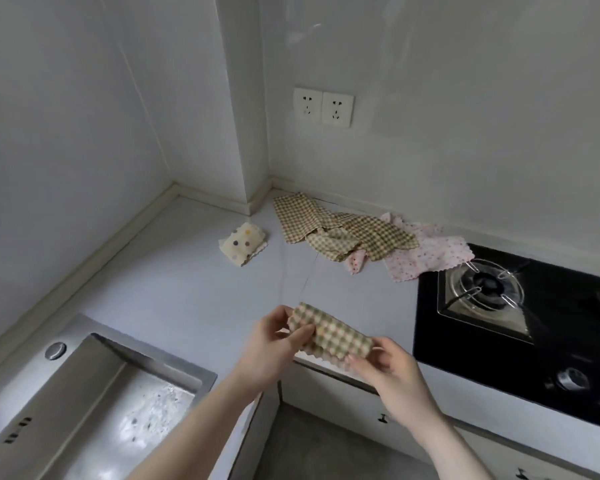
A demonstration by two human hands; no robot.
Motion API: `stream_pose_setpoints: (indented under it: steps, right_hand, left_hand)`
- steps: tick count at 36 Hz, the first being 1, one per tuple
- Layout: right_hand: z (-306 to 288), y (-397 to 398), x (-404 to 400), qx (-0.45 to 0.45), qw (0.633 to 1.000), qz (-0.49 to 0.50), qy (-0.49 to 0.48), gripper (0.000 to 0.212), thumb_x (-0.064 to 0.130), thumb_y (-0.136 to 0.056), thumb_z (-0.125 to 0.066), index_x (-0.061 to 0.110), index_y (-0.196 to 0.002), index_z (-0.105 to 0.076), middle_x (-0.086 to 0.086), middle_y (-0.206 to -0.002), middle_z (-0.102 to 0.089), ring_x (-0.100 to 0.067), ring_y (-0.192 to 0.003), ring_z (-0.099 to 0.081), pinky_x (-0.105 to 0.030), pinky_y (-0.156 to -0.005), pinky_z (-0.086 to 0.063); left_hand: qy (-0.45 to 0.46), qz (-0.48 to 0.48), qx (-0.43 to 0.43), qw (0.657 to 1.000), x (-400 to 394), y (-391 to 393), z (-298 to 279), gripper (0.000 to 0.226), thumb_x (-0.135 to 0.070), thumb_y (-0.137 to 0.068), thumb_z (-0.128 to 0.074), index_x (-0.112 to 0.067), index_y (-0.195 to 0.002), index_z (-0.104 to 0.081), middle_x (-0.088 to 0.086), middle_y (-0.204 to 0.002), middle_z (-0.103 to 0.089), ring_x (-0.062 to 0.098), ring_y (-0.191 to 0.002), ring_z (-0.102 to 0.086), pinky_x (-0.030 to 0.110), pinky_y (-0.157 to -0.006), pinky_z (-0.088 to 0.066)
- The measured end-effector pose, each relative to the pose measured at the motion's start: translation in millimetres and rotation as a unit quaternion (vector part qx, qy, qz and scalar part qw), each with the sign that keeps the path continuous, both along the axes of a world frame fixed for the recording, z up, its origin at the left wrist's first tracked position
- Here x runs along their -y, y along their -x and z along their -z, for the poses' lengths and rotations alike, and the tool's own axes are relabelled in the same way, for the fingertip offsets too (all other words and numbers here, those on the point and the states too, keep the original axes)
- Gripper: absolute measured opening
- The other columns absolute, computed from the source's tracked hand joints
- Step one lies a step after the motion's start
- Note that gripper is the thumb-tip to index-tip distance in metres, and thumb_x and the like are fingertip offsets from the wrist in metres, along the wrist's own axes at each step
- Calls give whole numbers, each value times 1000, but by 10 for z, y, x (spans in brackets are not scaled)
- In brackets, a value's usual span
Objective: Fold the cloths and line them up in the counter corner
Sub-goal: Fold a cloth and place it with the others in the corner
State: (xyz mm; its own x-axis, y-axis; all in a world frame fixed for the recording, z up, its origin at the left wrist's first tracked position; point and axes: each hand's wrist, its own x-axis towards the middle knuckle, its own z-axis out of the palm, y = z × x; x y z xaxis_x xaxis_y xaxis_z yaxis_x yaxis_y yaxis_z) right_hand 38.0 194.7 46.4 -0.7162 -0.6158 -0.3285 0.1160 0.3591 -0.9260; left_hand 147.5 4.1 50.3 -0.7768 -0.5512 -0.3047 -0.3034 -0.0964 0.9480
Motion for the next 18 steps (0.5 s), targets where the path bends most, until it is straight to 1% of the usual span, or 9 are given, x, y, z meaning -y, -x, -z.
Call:
stream_pose_setpoints:
  steps: [2,4,7,10,14,16,18]
  right_hand:
    - [-330,-53,-101,1,1000,4,4,16,21,-90,-74,18,-105,-70,2,-96,-78,-12,-91,-73,-29,-83,-53]
    - [-609,-100,-224,-2,1000,17,6,14,24,-92,-72,20,-105,-70,4,-97,-77,-11,-92,-72,-26,-80,-52]
    - [-958,-101,-457,-30,999,40,1,13,26,-93,-72,22,-105,-70,4,-98,-76,-12,-93,-71,-26,-80,-53]
    - [-1191,-85,-779,-48,996,76,-5,16,27,-92,-73,23,-106,-70,4,-101,-76,-11,-96,-71,-28,-83,-54]
    - [-1451,-39,-1283,-73,984,161,-8,13,27,-92,-73,21,-104,-70,8,-95,-76,-5,-90,-71,-20,-75,-51]
    - [-1544,-26,-1559,-80,977,198,-20,12,28,-92,-72,21,-102,-70,10,-93,-76,-2,-86,-70,-17,-71,-50]
    - [-1595,-26,-1860,-82,969,232,-36,13,32,-92,-71,23,-103,-70,11,-95,-75,-1,-87,-70,-17,-71,-51]
  left_hand:
    - [4,27,0,1000,-70,-1,-303,12,-20,-94,-71,-10,-99,-67,6,-97,-74,20,-83,-71,30,-75,-57]
    - [7,65,-1,998,-137,45,-579,11,-19,-94,-71,-10,-100,-67,6,-99,-74,17,-82,-70,24,-72,-55]
    - [9,115,-22,993,-240,215,-951,11,-12,-93,-71,-5,-100,-67,8,-97,-74,18,-81,-73,21,-71,-55]
    - [17,170,-39,984,-452,450,-1186,11,-8,-92,-71,-2,-101,-67,10,-94,-74,22,-79,-73,25,-72,-57]
    - [32,243,-45,968,-890,873,-1345,9,-22,-96,-68,-13,-97,-70,2,-89,-74,20,-82,-70,32,-77,-57]
    - [28,273,-44,961,-1148,1065,-1416,12,-24,-98,-66,-12,-96,-70,2,-86,-75,20,-82,-70,32,-76,-57]
    - [30,310,-43,949,-1438,1209,-1492,13,-22,-99,-64,-10,-97,-69,1,-83,-75,17,-79,-71,33,-75,-57]
